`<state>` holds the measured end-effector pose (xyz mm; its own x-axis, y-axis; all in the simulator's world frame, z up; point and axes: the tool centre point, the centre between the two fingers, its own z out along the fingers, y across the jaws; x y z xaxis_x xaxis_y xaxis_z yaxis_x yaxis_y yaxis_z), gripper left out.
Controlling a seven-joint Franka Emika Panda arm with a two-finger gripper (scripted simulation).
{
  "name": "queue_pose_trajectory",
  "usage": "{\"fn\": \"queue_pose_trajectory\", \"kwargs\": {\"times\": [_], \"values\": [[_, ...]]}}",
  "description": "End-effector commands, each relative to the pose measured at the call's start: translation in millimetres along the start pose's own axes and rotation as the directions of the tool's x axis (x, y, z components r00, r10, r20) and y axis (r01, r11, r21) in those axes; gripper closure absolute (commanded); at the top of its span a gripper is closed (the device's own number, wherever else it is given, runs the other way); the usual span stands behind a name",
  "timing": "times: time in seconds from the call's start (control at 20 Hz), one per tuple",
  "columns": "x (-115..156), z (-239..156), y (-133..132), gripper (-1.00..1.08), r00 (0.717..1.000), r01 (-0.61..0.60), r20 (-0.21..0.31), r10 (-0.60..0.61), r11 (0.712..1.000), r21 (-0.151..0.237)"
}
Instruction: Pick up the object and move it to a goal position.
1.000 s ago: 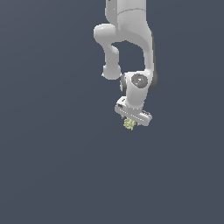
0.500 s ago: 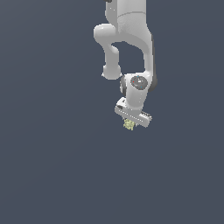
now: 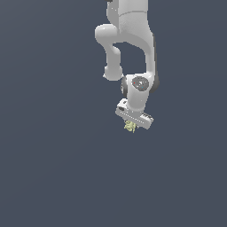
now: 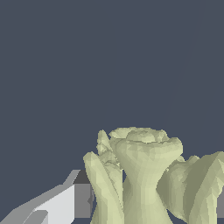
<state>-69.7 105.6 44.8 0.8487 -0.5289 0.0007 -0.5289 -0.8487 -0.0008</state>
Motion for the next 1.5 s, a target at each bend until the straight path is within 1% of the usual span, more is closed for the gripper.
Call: {"fn": "queue_pose_trajectory", "kwargs": {"times": [0.0, 0.3, 0.95, 1.2, 1.45], "values": [[7, -5, 2, 1.08, 1.000, -0.001, -0.001, 0.001, 1.000, 0.000], [38, -29, 13, 1.08, 1.000, -0.001, 0.000, 0.001, 1.000, 0.000], [138, -104, 46, 1.08, 1.000, 0.000, 0.000, 0.000, 1.000, 0.000], [162, -121, 52, 1.08, 1.000, 0.000, 0.001, 0.000, 1.000, -0.001], [175, -129, 55, 1.08, 1.000, 0.000, 0.001, 0.000, 1.000, -0.001]]}}
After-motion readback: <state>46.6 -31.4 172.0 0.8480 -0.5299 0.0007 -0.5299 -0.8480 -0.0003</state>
